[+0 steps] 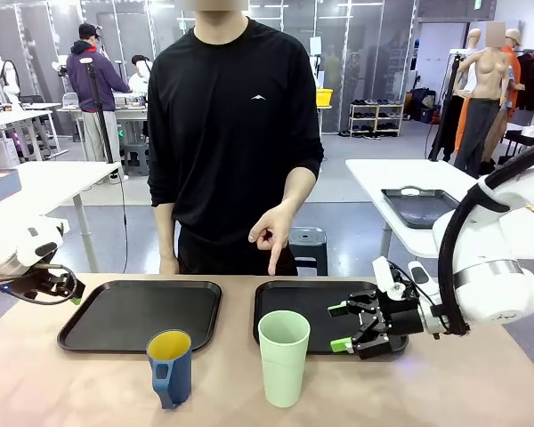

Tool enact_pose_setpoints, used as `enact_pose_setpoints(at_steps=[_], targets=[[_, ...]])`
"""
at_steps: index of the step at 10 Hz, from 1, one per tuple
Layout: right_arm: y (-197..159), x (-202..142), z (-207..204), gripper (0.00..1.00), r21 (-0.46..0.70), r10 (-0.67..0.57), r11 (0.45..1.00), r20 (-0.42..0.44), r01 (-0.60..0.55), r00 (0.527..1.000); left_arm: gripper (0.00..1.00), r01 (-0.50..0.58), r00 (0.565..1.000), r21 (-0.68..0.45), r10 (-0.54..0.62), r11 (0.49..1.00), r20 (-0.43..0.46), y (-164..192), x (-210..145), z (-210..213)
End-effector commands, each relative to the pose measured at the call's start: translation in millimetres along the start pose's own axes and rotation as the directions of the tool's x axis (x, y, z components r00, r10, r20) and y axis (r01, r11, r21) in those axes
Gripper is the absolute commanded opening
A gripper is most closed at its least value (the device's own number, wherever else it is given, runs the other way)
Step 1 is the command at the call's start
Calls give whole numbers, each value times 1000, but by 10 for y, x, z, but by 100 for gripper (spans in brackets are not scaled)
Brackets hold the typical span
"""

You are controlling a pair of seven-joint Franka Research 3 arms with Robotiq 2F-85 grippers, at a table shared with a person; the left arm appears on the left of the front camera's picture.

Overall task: Sort and store the cups by type.
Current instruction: Pick up the Reusable plastic cup.

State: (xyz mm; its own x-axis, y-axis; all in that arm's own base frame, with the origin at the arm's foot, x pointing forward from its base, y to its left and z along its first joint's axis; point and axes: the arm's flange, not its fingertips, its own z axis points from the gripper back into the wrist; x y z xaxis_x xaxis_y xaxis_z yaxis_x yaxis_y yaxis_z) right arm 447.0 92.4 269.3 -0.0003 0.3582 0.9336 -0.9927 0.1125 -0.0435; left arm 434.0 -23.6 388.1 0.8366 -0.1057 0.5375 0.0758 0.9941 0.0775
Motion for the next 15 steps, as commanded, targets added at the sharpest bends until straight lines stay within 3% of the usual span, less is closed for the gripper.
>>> enact_pose_setpoints(at_steps=[1, 4, 7, 9, 15], targets=[[32, 24, -32, 100, 9, 4, 1000, 0, -4, 1000, 100, 5, 1000, 5, -5, 1000, 1, -13, -1, 7], [13, 6, -24, 100, 6, 1, 1000, 1, -1, 1000, 100, 5, 1000, 5, -5, 1000, 1, -13, -1, 7], [166, -73, -197, 100, 142, 1, 990, 65, -11, 998, 100, 5, 1000, 5, -5, 1000, 1, -13, -1, 7], [282, -87, -263, 100, 171, 17, 985, 104, -35, 994, 100, 5, 1000, 5, -5, 1000, 1, -13, -1, 7], [392, -180, -601, 100, 199, 28, 978, 174, -63, 984, 100, 5, 1000, 5, -5, 1000, 1, -13, -1, 7]])
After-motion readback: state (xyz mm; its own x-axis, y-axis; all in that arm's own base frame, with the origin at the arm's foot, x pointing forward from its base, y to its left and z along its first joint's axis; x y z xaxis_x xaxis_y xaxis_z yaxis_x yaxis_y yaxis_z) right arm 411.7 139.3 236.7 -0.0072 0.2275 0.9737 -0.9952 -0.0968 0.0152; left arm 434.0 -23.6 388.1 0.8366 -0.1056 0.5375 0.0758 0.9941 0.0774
